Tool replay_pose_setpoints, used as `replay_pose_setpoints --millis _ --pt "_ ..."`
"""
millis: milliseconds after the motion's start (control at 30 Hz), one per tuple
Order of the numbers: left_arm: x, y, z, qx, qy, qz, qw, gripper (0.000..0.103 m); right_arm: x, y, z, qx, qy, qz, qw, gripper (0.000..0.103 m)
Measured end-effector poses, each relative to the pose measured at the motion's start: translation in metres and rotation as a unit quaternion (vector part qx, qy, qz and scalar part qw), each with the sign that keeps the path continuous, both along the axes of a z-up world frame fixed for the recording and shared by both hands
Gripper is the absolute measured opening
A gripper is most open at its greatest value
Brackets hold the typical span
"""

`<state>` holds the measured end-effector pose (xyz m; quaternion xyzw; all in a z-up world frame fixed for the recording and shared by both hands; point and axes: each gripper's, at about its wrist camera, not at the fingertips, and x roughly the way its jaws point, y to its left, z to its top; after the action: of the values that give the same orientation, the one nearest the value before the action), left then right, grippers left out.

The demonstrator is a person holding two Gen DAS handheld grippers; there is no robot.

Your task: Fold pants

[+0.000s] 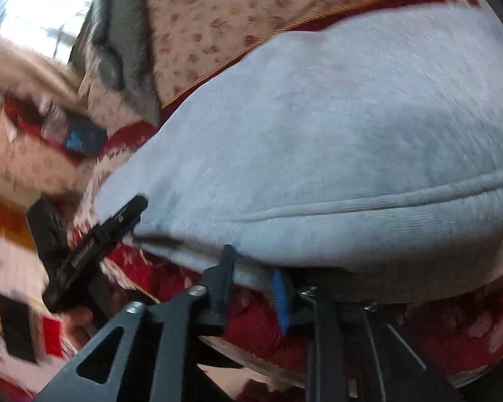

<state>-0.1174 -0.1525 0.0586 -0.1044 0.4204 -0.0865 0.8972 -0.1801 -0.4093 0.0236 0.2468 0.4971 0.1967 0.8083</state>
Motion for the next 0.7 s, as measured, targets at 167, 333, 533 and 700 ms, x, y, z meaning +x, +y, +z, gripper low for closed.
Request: replay_pose_setpoints --millis 167,333,533,700 --pt "0.000 0.003 0.002 -0.003 -0.001 0.007 1.0000 0.083 -0.005 0.039 0.022 -0.041 -0.036 0.079 0.995 0.082" --pt "-0.002 0.015 0.008 0.007 -0.006 0.022 0.9997 0.083 0.006 0.069 0.036 -0.093 -0.071 0.115 0.986 0.082" --pt "-0.004 0.056 0.020 0.002 -0.015 0.070 0.9974 0.083 0.032 0.093 0.040 -0.116 -0.076 0.133 0.981 0.083" --pt "-0.009 0.104 0.025 -0.009 -0.019 0.128 0.9916 0.083 0.057 0.127 0.049 -0.131 -0.091 0.159 0.974 0.084"
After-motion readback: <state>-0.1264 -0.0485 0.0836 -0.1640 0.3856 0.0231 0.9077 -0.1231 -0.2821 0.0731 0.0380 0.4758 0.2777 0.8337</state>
